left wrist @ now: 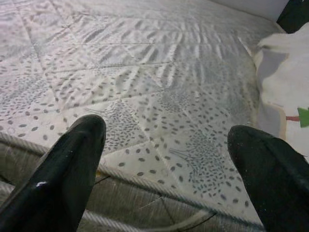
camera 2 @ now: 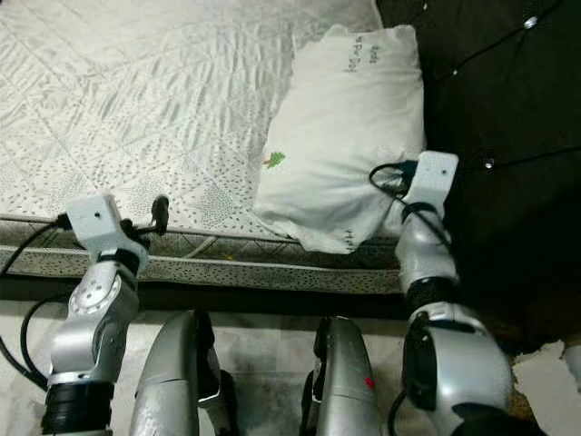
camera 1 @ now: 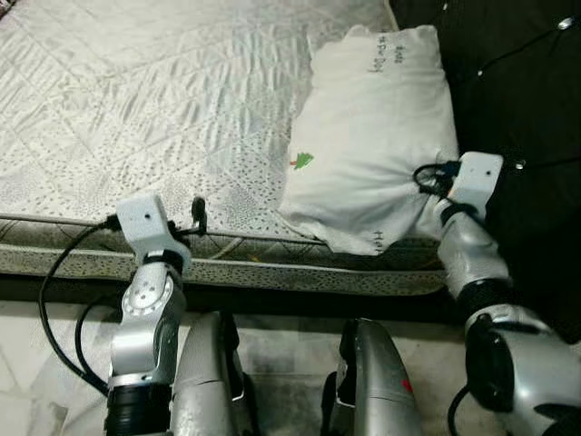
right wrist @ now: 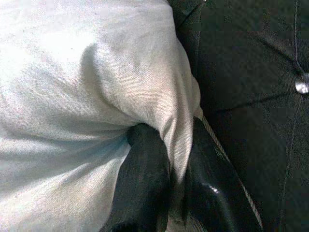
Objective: Clean up the room
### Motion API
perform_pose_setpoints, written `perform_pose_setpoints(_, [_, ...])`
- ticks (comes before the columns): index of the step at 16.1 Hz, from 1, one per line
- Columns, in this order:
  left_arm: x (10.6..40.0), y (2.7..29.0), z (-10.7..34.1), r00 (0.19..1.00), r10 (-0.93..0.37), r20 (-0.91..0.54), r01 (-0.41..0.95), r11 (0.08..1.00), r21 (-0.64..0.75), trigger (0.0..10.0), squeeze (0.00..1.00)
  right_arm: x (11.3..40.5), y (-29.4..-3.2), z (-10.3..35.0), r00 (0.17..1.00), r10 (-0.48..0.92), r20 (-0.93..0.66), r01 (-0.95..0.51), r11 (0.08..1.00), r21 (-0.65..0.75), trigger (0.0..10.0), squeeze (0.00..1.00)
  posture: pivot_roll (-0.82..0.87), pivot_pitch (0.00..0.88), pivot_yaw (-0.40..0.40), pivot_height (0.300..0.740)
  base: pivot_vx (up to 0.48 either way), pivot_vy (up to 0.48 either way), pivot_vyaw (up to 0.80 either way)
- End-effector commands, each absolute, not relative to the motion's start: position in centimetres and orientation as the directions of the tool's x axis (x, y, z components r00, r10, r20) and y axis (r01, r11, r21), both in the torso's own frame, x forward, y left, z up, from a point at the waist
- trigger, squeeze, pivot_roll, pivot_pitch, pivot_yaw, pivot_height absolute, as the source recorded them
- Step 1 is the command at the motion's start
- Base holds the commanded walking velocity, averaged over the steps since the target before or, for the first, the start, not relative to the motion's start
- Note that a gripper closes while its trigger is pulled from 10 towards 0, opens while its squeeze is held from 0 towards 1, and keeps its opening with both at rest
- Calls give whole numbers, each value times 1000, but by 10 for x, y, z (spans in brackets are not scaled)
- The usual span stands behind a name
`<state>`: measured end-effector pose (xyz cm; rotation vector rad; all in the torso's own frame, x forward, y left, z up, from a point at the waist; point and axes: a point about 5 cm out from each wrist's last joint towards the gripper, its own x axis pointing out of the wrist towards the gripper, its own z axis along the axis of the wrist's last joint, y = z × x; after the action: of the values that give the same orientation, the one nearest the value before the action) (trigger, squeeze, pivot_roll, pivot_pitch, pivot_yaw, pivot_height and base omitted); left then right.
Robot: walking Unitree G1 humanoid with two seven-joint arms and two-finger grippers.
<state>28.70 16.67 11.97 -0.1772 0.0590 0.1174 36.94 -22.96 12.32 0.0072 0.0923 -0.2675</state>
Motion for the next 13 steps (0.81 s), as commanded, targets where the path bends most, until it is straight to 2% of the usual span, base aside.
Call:
perform_pose_setpoints(1, [286,165,120,992,106,-64,-115,980,-165,10000,0,370,-234,136,954,-300,-31,300,954,-7,0,0,94,45,-59,568,0,0,0])
perform_pose_setpoints(6, [288,164,120,993,98,-66,-108,980,-165,10000,0,360,-196,106,970,-194,-149,196,981,2,0,0,85,47,-55,568,0,0,0])
perform_pose_setpoints(10, [290,165,121,993,100,-62,-109,981,-163,10000,0,379,-200,123,972,-136,-190,134,991,-22,0,0,93,48,-58,568,0,0,0])
perform_pose_setpoints(13, [289,169,122,992,113,-61,-122,980,-158,10000,0,395,-219,157,971,-166,-172,162,986,-39,0,0,102,49,-62,568,0,0,0])
